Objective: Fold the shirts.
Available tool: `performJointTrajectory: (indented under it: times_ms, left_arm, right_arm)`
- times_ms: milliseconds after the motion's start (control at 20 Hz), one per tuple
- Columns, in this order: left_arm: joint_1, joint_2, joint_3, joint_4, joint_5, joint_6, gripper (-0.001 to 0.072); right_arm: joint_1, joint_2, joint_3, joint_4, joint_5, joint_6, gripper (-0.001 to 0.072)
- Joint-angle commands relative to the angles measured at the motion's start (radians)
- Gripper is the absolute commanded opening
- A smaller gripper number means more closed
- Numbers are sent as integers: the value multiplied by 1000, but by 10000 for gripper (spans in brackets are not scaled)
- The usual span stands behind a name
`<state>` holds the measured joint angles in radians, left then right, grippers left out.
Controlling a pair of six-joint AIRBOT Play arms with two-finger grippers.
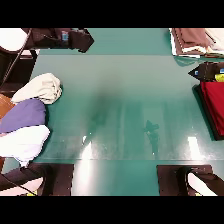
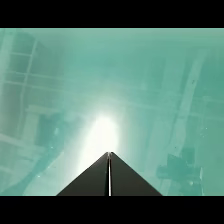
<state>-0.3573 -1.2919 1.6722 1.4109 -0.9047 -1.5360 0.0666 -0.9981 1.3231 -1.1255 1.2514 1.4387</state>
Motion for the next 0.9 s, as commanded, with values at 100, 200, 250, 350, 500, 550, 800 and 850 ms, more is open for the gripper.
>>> performJointTrajectory:
  times_ms: [100, 200, 250, 350, 500, 550, 800, 850]
  left_arm:
    - [230, -74, -63, 213, -160, -88, 584]
    - [322, -109, -140, 213, -150, -89, 584]
    - [360, -127, -180, 213, -136, -89, 584]
    - [426, -166, -259, 212, -91, -92, 584]
    - [490, -236, -313, 212, -46, -92, 585]
    - [500, -254, -312, 211, -46, -92, 584]
    - [505, -272, -310, 206, -45, -89, 31]
    - [505, -271, -296, 206, -67, -88, 27]
  right_arm:
    - [1, 0, 0, 0, 0, 0, 24]
    - [1, 1, 0, 0, 0, 0, 25]
    - [0, 0, 0, 0, 0, 0, 25]
    - [1, 0, 0, 0, -5, 0, 24]
    - [1, 0, 0, 0, -16, 0, 24]
    - [1, 0, 0, 0, -16, 0, 25]
    - [1, 1, 0, 1, -23, 0, 25]
    - [1, 1, 0, 2, -23, 0, 25]
